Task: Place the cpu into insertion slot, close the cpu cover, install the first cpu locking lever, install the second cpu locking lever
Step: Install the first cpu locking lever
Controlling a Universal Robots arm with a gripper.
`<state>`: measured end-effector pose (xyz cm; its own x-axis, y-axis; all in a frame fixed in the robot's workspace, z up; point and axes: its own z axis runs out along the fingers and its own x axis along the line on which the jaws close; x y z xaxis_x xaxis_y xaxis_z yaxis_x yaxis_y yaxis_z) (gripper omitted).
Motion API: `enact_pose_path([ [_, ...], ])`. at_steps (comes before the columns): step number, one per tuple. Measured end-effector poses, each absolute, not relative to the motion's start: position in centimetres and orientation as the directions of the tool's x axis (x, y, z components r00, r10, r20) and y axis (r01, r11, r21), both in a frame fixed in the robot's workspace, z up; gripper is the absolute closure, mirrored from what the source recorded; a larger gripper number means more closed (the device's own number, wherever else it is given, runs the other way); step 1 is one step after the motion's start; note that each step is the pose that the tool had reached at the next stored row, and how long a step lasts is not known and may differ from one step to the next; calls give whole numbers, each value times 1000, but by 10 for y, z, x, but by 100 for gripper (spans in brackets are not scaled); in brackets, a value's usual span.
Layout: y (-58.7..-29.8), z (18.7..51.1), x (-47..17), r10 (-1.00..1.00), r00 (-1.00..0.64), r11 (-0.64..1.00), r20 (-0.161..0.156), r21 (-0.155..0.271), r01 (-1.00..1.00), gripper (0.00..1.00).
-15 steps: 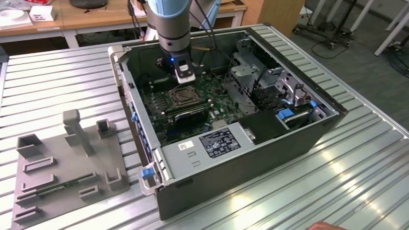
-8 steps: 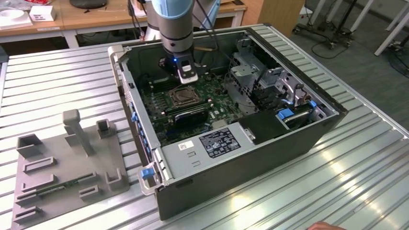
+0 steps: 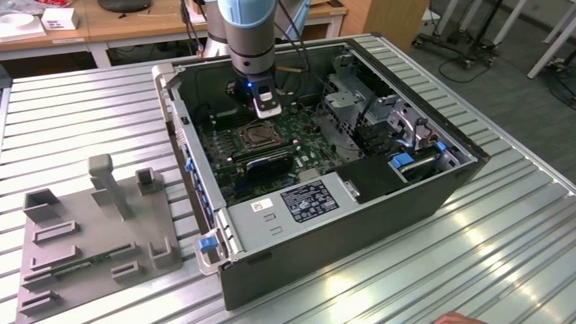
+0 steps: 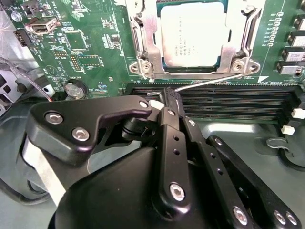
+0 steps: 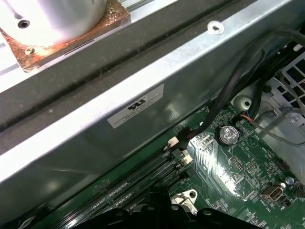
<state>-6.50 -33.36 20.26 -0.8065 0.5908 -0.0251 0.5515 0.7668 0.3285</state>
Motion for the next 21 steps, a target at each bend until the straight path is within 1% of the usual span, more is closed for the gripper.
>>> enact_pose_path([
  [21, -333, 206, -65, 591, -806, 767, -25, 329, 551, 89],
])
